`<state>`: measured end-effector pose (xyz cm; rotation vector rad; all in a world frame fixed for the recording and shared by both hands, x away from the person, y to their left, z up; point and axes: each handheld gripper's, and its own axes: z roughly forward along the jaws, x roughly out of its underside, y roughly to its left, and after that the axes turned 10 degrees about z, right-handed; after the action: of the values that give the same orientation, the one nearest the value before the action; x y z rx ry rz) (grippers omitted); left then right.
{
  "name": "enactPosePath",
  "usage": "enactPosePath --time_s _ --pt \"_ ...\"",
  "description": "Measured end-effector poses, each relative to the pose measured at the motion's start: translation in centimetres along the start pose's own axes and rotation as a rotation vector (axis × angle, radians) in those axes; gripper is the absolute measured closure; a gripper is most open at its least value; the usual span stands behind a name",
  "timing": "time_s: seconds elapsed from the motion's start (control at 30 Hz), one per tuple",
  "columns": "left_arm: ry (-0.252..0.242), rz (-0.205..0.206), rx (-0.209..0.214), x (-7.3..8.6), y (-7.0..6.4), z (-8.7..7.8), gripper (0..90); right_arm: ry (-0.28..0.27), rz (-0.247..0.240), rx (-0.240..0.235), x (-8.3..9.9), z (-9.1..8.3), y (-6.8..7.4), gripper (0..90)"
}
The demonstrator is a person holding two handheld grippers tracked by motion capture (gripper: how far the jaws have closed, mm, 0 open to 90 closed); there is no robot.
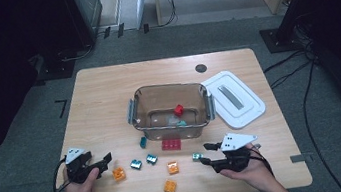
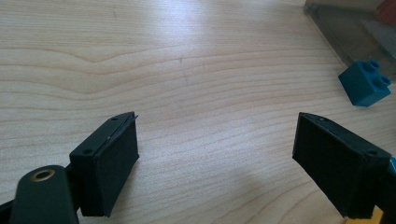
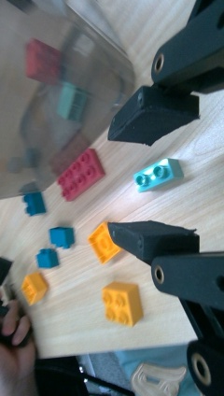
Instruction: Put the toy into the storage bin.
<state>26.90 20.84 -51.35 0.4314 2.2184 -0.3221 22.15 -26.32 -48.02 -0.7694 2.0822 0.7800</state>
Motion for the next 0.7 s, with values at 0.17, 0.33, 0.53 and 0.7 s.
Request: enactPosePath --time_s 0.17,0.33,0.53,0.7 --pt "0.0 0.001 0.001 0.0 0.0 0.0 14.1 0.052 0.0 -0.004 1.0 2.1 -0.9 55.8" --pt "-0.001 0.0 0.002 0.0 0.0 0.0 14.1 0.077 -0.006 0.006 1.3 3.0 -1.2 62.2" --pt "-0.001 0.001 0.003 0.0 0.0 0.0 14.1 0.106 -0.023 0.01 1.5 3.5 -1.1 69.9" --pt "-0.001 0.001 0.004 0.0 0.0 0.0 14.2 0.131 -0.03 0.019 1.7 3.7 -1.0 72.8"
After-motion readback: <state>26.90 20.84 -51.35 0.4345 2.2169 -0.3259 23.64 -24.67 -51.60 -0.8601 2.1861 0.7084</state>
